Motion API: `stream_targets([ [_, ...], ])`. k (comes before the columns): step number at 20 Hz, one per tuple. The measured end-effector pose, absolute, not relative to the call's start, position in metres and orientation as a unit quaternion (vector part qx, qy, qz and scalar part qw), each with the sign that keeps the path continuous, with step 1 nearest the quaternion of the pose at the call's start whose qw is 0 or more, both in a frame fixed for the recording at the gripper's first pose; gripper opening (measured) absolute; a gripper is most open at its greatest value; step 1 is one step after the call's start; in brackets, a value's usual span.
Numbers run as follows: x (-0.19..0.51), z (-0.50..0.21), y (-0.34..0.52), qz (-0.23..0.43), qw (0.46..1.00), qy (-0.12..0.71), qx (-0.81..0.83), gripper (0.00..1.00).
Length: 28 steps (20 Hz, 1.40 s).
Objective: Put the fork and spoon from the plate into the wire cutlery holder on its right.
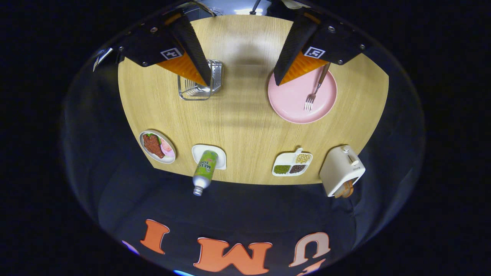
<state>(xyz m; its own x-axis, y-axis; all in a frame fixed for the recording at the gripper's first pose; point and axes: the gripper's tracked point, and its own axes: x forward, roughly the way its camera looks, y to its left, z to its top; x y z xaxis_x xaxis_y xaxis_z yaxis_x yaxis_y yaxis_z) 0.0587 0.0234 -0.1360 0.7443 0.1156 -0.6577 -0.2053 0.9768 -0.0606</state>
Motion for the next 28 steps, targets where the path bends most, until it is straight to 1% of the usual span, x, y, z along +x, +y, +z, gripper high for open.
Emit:
stream_targets([
  [5,0.045,-0.153,0.100,0.107,0.939,0.324,-0.043,0.99],
  [11,0.043,-0.183,0.159,0.096,0.960,0.261,-0.040,0.99],
  [19,0.038,-0.239,0.196,0.099,0.956,0.273,-0.025,0.98],
  [21,0.039,-0.247,0.196,0.093,0.956,0.277,-0.026,0.89],
  [22,0.039,-0.251,0.197,0.091,0.955,0.280,-0.024,0.80],
  [23,0.039,-0.253,0.198,0.091,0.955,0.281,-0.024,0.76],
  [24,0.039,-0.255,0.198,0.089,0.955,0.281,-0.025,0.67],
  [28,0.039,-0.259,0.199,0.089,0.955,0.280,-0.037,0.45],
])
